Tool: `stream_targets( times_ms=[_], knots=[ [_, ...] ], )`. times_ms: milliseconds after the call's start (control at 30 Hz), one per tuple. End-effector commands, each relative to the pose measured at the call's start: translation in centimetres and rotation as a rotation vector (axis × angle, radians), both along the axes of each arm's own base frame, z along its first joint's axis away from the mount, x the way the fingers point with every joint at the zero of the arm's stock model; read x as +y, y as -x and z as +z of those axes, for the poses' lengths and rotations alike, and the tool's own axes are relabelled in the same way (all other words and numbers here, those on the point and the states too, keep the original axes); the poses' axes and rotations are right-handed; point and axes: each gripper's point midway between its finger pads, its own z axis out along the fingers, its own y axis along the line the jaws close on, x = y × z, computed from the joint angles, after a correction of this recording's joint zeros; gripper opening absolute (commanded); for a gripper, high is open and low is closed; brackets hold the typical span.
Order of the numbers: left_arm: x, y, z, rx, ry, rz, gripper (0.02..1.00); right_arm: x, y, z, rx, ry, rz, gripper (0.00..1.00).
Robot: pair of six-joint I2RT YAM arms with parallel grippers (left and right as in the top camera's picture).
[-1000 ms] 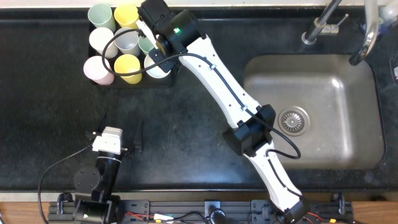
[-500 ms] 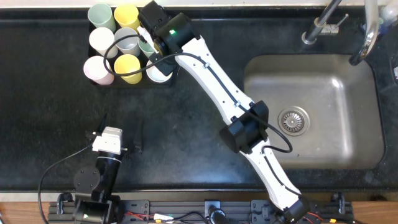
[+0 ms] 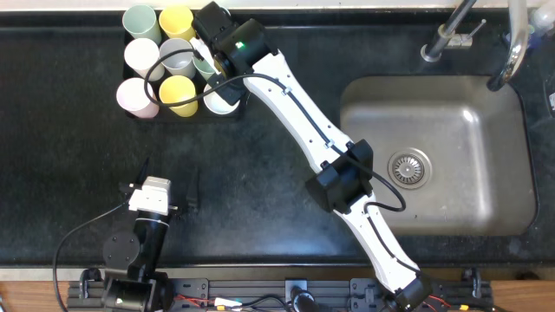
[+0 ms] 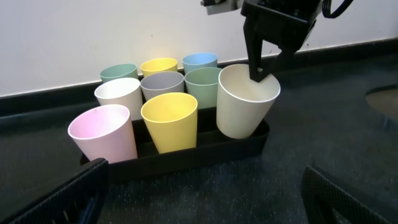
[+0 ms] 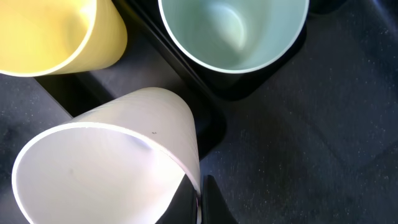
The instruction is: Store Cups
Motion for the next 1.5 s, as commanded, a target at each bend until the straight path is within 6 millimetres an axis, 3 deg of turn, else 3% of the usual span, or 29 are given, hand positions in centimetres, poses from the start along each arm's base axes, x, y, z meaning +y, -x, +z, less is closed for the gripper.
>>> stream_targets(
  times_ms=[33,567,633,800,900,1000,1067,1100,1200,1300,1400,1500],
  knots=[
    [-0.3,0.1,0.1,-0.009,-0.016,-0.018,0.998,0.4,-0.3,-0.6,-0.001,-0.005,0.013,0.042],
    [-0.3,0.1,0.1,-0.008,-0.016,-0.018,0.998,0.5,-0.6,-0.9,-0.005,-0.005,0.018,0.06],
    [-0.3,0.1,0.1,-0.008,-0.016,-0.018,0.998,0.4,-0.5,-0.9,-0.004,-0.004,0.018,0.334],
    [-0.3,0.1,0.1,-0.008,-0.016,-0.018,0.998,0.4,-0.5,-0.9,-0.003,-0.003,0.018,0.478],
    [-0.3,0.1,0.1,-0.008,-0.016,-0.018,0.998,0.4,-0.5,-0.9,-0.003,-0.002,0.018,0.503],
    [-0.3,0.1,0.1,-0.009,-0.016,-0.018,0.998,0.4,-0.5,-0.9,-0.004,-0.002,0.018,0.645],
    [-0.3,0.1,0.1,-0.008,-0.016,-0.018,0.998,0.3,-0.6,-0.7,-0.011,0.003,0.015,0.923],
    [-0.3,0.1,0.1,-0.009,-0.016,-0.018,0.998,0.1,-0.7,-0.4,-0.02,0.006,0.012,0.998],
    [-0.3,0.1,0.1,-0.009,-0.016,-0.018,0.998,-0.8,-1.1,2.1,-0.065,-0.006,-0.013,0.998],
    [-0.3,0.1,0.1,-0.008,-0.016,-0.018,0.998,-2.8,-1.8,6.4,-0.113,-0.065,-0.095,0.998],
    [-0.3,0.1,0.1,-0.009,-0.016,-0.018,0.998,-6.4,-2.1,11.6,-0.157,-0.138,-0.214,0.996],
    [-0.3,0.1,0.1,-0.009,-0.016,-0.018,0.998,-11.5,-2.3,16.6,-0.22,-0.189,-0.325,0.996]
  ],
)
